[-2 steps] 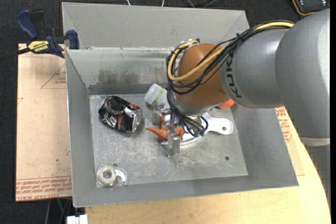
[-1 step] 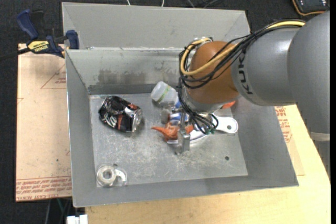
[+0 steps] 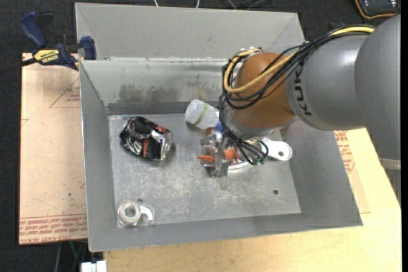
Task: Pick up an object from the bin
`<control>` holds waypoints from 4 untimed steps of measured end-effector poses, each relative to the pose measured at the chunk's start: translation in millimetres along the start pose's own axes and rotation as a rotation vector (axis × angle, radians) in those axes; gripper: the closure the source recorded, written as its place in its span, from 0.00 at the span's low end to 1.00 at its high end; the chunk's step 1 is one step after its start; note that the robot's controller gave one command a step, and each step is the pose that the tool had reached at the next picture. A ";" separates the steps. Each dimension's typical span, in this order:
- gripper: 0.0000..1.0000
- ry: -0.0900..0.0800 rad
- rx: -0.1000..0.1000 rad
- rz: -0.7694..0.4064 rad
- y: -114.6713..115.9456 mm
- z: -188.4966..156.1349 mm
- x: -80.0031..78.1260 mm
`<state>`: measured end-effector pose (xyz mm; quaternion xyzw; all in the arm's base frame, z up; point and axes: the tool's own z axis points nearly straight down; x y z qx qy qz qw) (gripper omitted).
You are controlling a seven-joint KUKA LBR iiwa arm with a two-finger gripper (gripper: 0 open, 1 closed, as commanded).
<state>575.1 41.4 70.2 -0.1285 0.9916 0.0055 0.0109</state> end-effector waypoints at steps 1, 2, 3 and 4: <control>1.00 0.000 0.000 0.000 0.0 0.0 0.0; 1.00 0.000 -0.001 0.002 0.2 -7.9 0.2; 1.00 0.003 -0.001 0.003 0.9 -43.5 0.2; 1.00 -0.001 0.000 0.004 1.0 -59.6 -1.0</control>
Offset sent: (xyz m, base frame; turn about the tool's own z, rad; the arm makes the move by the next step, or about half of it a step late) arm -0.0001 0.0000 0.0151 0.0001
